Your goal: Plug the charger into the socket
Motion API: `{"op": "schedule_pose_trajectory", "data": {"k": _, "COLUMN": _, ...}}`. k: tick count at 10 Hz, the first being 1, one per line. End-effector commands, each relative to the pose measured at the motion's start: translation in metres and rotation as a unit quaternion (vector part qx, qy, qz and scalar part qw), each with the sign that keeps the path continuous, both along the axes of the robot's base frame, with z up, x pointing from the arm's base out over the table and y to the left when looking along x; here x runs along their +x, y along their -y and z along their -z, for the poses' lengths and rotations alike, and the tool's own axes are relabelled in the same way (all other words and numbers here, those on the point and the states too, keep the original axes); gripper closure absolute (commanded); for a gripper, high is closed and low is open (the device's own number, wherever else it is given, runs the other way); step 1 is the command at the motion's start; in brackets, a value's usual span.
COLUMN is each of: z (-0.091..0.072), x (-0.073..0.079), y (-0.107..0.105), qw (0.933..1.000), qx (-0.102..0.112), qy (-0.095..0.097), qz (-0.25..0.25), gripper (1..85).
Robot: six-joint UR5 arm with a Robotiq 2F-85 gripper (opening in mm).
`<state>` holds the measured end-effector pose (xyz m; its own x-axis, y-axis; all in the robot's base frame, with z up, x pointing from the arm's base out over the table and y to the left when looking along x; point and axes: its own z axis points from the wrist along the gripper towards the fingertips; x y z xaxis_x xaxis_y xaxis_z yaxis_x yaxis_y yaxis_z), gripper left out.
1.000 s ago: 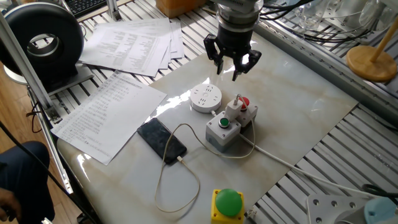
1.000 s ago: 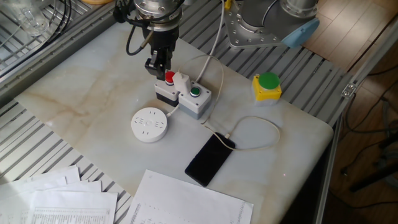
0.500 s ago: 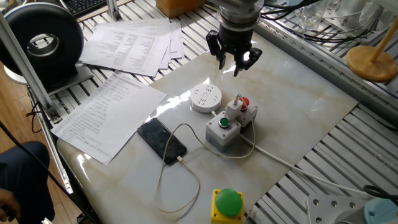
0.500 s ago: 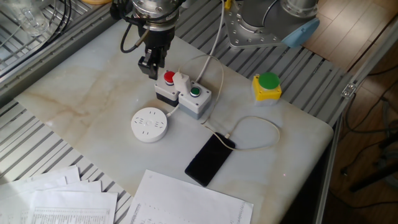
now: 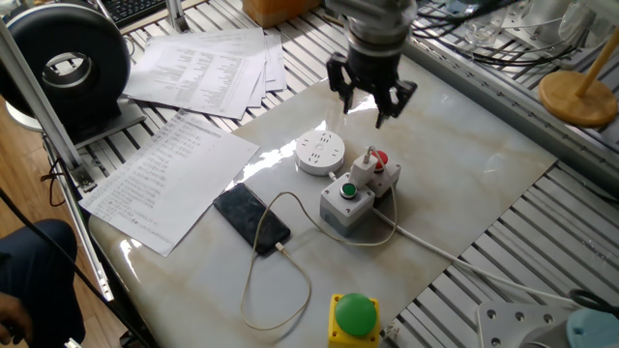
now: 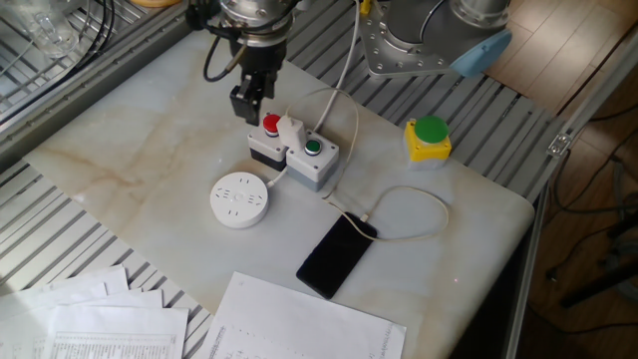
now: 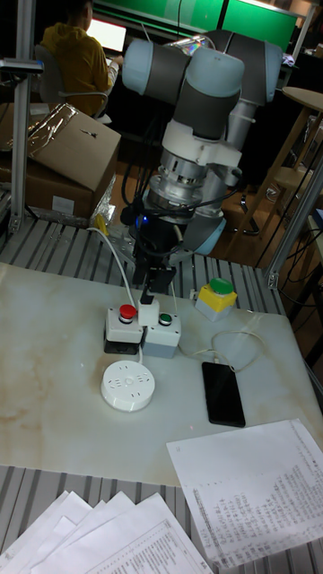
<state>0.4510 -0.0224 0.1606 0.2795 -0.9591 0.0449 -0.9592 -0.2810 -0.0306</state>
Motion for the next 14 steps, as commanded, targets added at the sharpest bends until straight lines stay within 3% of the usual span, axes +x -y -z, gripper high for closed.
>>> {"op": "schedule_pose_trajectory", "data": {"k": 1, "z": 0.012, "x": -0.018, "y": -0.004, "qw": 0.9991, "qx": 0.029, "qy": -0.005, "qz": 0.032, "gripper": 30.3}}
{"op": "schedule_pose_trajectory", "data": {"k": 4, "z": 0.025, "x": -0.020, "y": -0.010, "qw": 0.9985, "qx": 0.045, "qy": -0.003, "qz": 0.031, "gripper": 30.3}}
{"op": "schedule_pose_trajectory", "data": {"k": 9, "z": 0.040, "x": -0.023, "y": -0.010, "qw": 0.9983, "qx": 0.050, "qy": 0.010, "qz": 0.029, "gripper": 30.0}}
{"op": "schedule_pose_trajectory", "data": {"k": 14, "z": 0.051, "x": -0.025, "y": -0.014, "qw": 0.9977, "qx": 0.057, "qy": 0.009, "qz": 0.035, "gripper": 30.0}}
